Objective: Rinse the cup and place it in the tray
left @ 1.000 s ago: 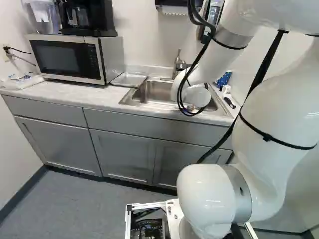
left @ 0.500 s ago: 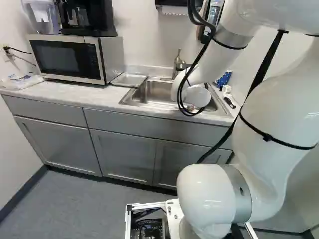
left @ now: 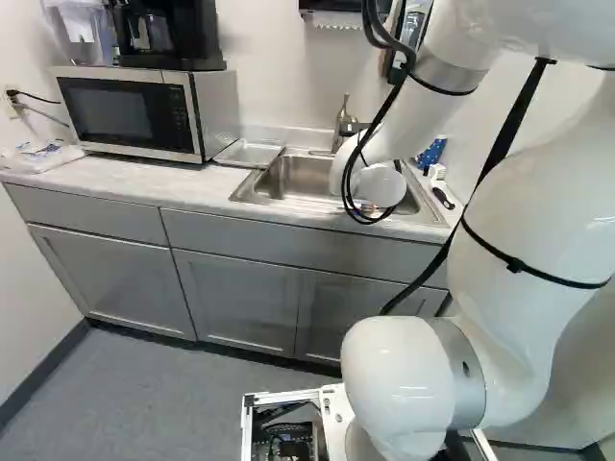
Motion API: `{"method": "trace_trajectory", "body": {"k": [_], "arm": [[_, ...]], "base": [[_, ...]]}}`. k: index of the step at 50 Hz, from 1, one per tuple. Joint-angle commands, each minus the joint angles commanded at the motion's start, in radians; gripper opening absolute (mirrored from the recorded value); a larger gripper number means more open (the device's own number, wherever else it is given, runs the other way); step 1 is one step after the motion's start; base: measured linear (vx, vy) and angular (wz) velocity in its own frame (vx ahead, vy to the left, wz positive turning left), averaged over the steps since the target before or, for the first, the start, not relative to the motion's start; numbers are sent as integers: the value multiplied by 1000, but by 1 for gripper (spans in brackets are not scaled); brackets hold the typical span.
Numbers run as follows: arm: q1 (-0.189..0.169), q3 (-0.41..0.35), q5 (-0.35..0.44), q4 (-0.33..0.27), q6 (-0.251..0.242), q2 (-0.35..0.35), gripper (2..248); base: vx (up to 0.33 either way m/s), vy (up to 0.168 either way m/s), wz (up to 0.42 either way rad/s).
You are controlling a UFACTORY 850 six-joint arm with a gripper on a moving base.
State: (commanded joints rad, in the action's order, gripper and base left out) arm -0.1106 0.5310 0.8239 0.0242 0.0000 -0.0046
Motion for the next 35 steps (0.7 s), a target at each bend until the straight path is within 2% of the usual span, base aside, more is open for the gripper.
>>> {"method": "trace_trajectory", "body": {"k": [35], "arm": [[0,0,0,0,0,0,123]], "base": [[0,0,0]]}}
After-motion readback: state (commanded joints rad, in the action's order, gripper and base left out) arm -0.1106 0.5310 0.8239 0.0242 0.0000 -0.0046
